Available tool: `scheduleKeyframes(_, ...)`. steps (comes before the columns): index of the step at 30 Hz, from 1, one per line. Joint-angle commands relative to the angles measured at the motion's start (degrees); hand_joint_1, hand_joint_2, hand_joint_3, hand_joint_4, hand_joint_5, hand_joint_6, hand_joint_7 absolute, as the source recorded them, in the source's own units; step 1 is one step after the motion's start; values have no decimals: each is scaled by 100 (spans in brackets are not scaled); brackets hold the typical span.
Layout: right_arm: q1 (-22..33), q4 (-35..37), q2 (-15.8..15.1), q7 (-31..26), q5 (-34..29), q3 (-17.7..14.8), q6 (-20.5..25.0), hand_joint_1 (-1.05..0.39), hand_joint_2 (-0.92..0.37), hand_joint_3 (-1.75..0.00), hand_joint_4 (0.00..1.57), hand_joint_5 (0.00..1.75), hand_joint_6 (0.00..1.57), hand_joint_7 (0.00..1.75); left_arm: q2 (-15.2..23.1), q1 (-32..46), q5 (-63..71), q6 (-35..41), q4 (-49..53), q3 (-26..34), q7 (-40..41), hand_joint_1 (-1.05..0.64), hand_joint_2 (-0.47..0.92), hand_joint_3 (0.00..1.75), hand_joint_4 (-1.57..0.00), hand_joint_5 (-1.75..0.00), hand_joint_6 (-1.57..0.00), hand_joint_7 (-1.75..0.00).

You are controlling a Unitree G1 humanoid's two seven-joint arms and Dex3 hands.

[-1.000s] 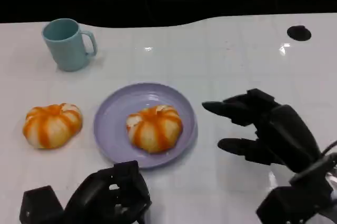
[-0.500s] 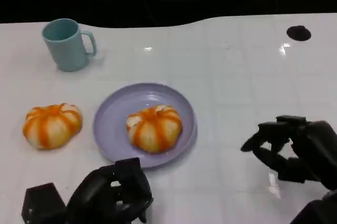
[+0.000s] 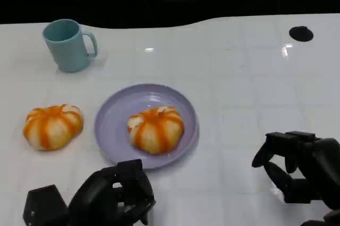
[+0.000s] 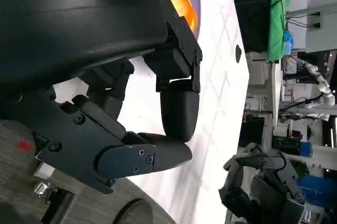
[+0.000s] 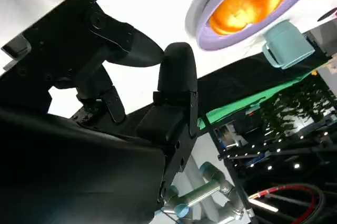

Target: Grasp the bread from the table and place it into the plate.

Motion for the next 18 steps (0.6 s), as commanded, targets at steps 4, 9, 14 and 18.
scheduleKeyframes(4,14,402,-4,-440,-175,176,-309,-25,-41,-121,88,175,79,143,115,82,-120,35,-80,79,-37,-52,59,76,-79,-175,-76,-138)
scheduleKeyframes(9,-46,608,-1,-615,-219,230,-455,-26,-40,-121,87,175,81,140,135,85,-111,-36,-56,58,-61,-52,60,75,-79,-175,-77,-139)
scheduleKeyframes(14,-139,776,-12,-736,-252,279,-549,-26,-39,-123,87,175,82,140,156,47,-98,-45,-23,63,-47,-53,60,75,-80,-175,-77,-139)
scheduleKeyframes(18,-226,890,-37,-860,-349,325,-555,-25,-39,-122,87,175,80,139,133,18,-218,48,5,92,-95,-52,59,75,-80,-175,-76,-139)
